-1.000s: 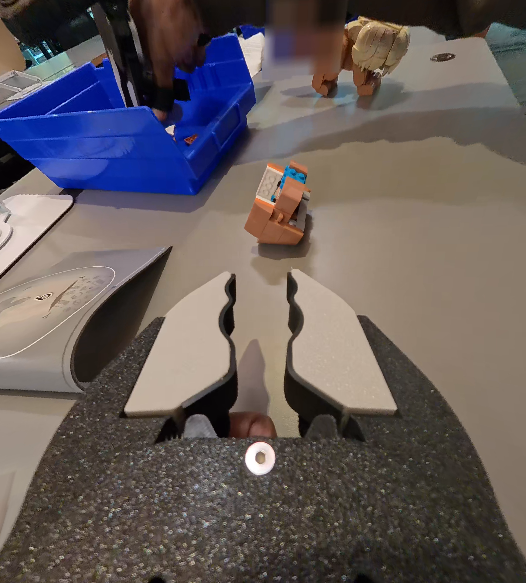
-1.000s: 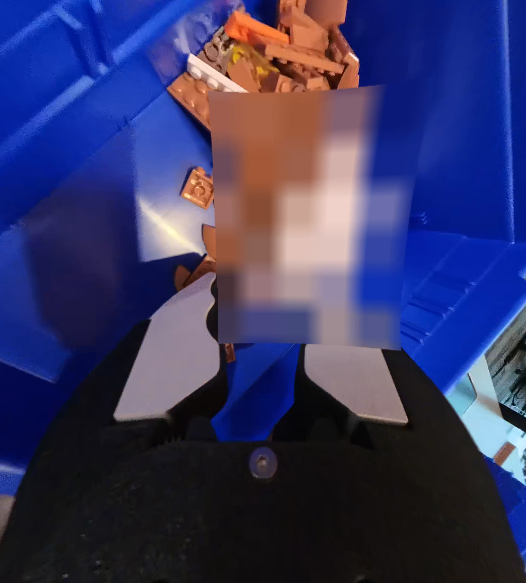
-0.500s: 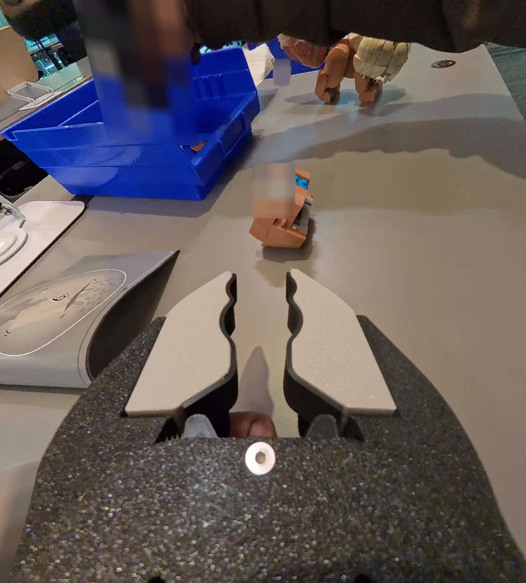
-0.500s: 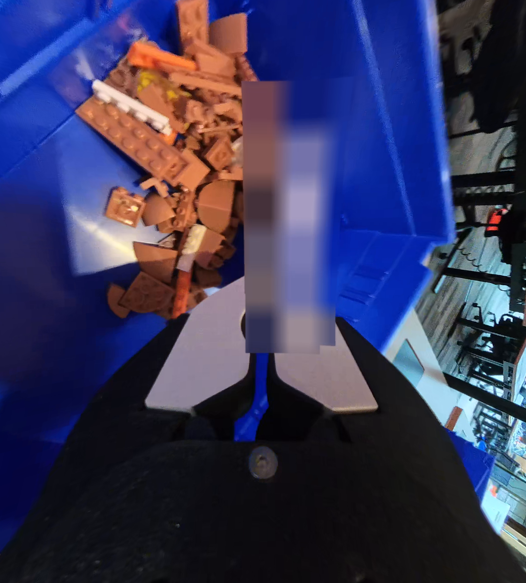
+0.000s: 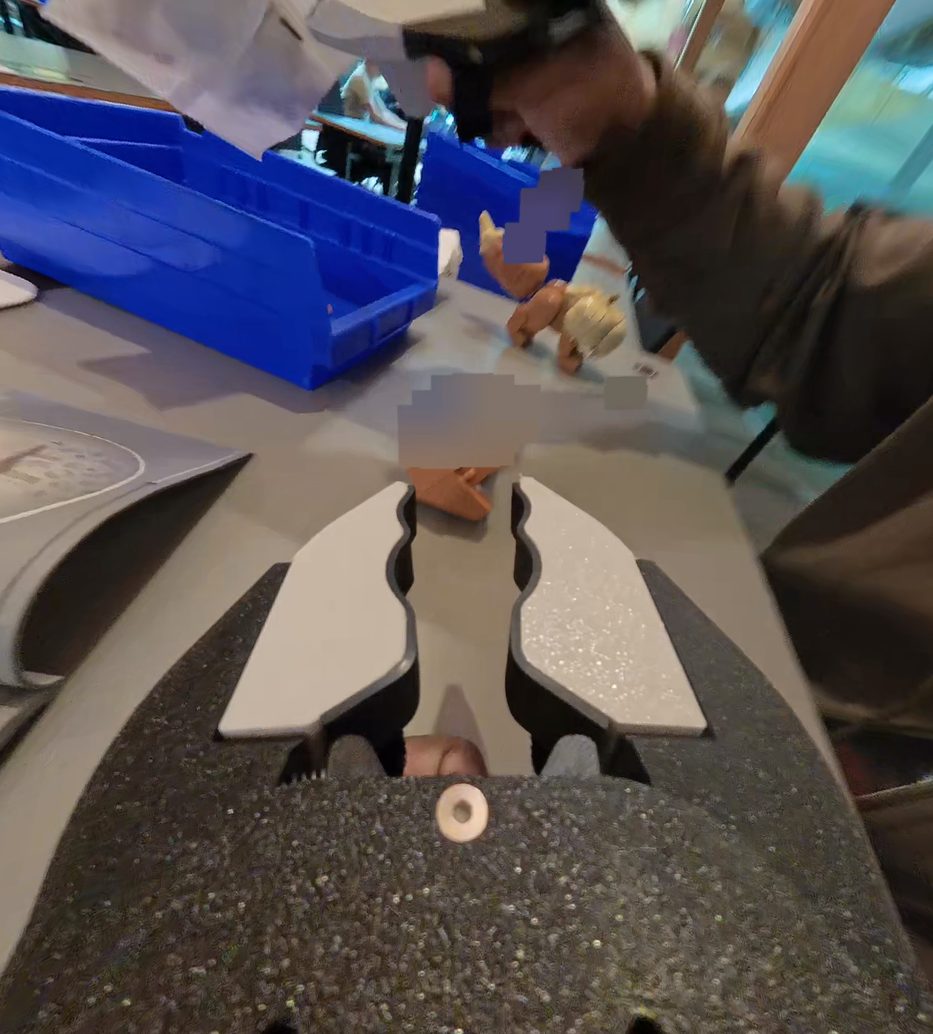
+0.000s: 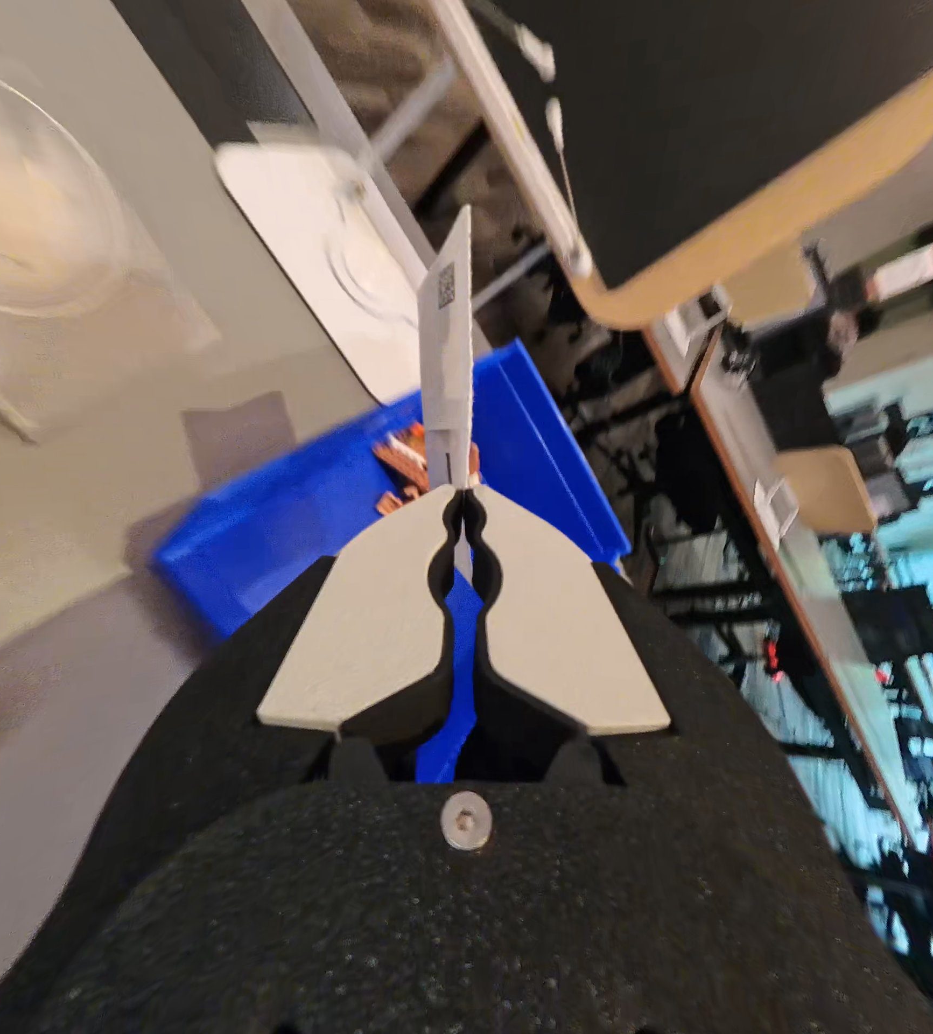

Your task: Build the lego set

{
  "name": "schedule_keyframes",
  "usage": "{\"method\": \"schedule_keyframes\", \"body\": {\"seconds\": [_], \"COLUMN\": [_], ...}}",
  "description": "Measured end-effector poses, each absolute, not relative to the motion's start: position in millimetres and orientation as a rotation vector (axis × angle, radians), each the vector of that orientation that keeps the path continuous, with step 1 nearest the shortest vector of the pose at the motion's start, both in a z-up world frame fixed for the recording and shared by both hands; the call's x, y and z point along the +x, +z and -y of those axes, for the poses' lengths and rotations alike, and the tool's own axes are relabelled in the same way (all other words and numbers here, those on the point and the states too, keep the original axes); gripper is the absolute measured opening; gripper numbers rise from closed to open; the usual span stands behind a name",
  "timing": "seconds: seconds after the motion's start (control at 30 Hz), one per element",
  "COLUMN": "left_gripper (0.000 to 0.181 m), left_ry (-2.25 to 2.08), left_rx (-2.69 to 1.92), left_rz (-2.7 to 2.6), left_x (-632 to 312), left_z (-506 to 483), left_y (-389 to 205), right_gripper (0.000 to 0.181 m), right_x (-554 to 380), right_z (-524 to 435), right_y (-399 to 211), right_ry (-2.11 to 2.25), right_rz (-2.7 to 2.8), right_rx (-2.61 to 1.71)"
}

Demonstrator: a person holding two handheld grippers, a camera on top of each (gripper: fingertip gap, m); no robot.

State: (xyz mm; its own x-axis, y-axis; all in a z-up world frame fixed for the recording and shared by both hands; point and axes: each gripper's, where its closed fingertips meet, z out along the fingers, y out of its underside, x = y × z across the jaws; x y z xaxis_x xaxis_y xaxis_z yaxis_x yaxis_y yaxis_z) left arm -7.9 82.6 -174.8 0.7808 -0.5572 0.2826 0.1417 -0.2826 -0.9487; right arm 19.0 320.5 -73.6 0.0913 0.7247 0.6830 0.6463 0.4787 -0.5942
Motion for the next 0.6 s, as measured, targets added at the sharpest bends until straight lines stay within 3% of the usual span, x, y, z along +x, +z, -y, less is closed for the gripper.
{"method": "schedule_keyframes", "body": {"seconds": [0.17,0.33,0.6], "left_gripper": [0.045,0.052,0.053], "left_ry": [-1.024,-1.33,-1.424], "left_rx": [-1.6,-1.381,-1.266], "left_rz": [-0.175,0.028,0.093], "left_x": [-10,-32,-53], "left_z": [-79,-71,-59], "left_y": [-151,-118,-98], "right_gripper": [0.0,0.0,0.0], "right_x": [2,-15,-16], "right_z": [-205,-112,-82], "right_y": [-59,-94,-104], "right_ry": [0.213,0.21,-0.026], "right_rz": [1.605,1.665,1.498], "right_rx": [-0.874,-0.508,-0.088]}}
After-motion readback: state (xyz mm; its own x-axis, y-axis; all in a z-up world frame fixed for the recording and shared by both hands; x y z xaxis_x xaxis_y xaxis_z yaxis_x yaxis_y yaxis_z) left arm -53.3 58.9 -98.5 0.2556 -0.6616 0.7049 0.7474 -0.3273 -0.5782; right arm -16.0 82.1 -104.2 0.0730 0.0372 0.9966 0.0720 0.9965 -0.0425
